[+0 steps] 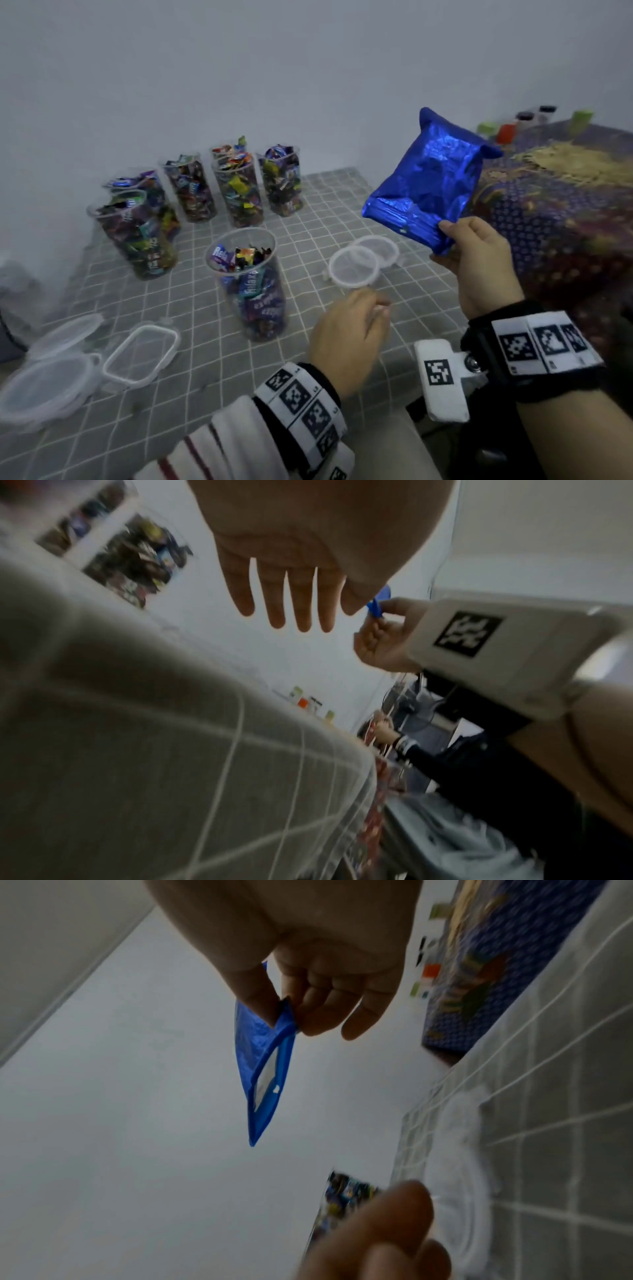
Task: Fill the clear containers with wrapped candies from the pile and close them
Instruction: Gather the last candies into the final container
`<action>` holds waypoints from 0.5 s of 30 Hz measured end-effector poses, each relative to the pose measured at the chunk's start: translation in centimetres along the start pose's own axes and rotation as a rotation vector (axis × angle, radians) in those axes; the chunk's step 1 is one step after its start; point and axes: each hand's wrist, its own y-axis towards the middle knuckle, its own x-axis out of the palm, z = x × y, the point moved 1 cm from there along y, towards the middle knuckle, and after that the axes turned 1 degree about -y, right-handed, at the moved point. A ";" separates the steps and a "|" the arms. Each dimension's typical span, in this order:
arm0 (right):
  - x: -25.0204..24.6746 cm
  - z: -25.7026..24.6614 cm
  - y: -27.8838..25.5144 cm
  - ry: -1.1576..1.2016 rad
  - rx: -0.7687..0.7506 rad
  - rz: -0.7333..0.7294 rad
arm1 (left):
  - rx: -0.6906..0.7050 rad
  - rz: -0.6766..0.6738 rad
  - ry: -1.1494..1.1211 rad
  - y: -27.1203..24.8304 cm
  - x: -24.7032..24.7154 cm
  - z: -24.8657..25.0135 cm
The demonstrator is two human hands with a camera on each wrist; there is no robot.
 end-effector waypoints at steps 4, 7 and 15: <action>-6.2 1.2 -0.3 0.051 0.085 0.229 | -0.003 -0.217 0.186 1.3 3.5 -0.4; -10.8 2.3 -1.4 0.002 0.166 0.375 | -0.020 -0.338 0.371 1.9 5.2 -1.1; -21.0 9.0 -5.0 -0.070 0.407 0.707 | -0.044 -0.424 0.504 2.1 6.7 -1.9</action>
